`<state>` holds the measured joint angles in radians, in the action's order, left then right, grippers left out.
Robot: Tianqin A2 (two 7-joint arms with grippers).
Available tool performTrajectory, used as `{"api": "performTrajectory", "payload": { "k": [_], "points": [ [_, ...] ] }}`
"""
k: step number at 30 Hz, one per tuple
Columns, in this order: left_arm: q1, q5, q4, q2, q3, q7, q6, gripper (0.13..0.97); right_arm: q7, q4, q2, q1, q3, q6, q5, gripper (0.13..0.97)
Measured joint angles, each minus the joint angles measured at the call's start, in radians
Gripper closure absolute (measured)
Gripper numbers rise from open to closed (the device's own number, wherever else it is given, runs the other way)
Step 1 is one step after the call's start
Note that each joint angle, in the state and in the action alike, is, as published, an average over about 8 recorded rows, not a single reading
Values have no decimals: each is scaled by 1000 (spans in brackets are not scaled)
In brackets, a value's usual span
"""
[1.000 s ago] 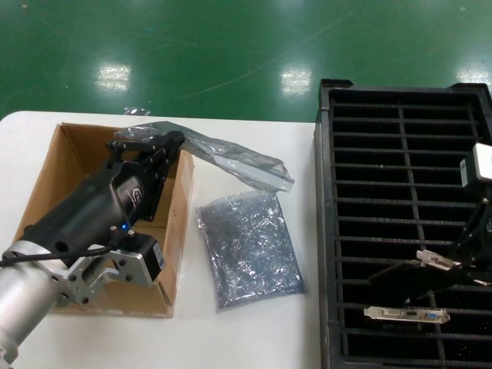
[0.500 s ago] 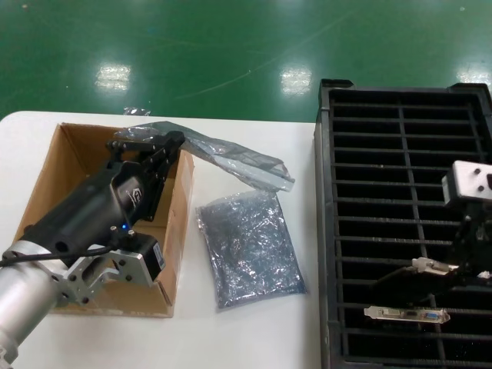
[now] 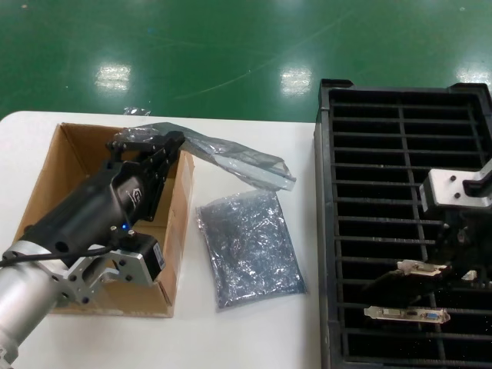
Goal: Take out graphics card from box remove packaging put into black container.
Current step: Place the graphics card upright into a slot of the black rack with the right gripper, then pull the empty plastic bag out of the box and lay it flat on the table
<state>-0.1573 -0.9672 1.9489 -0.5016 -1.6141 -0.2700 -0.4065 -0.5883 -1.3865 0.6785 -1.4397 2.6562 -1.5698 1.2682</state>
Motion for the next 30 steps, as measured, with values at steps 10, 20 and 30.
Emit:
{"api": "performTrajectory", "payload": {
  "k": [10, 20, 30],
  "points": [
    [0, 0, 0, 0, 0, 0, 0, 958, 16, 9, -28, 12, 2, 0, -34, 843],
    [0, 0, 0, 0, 0, 0, 0, 958, 14, -66, 25, 37, -56, 1, -21, 720],
    [0, 1, 0, 1, 0, 0, 0, 958, 30, -203, 151, 139, -200, 25, -9, 506]
  ]
}}
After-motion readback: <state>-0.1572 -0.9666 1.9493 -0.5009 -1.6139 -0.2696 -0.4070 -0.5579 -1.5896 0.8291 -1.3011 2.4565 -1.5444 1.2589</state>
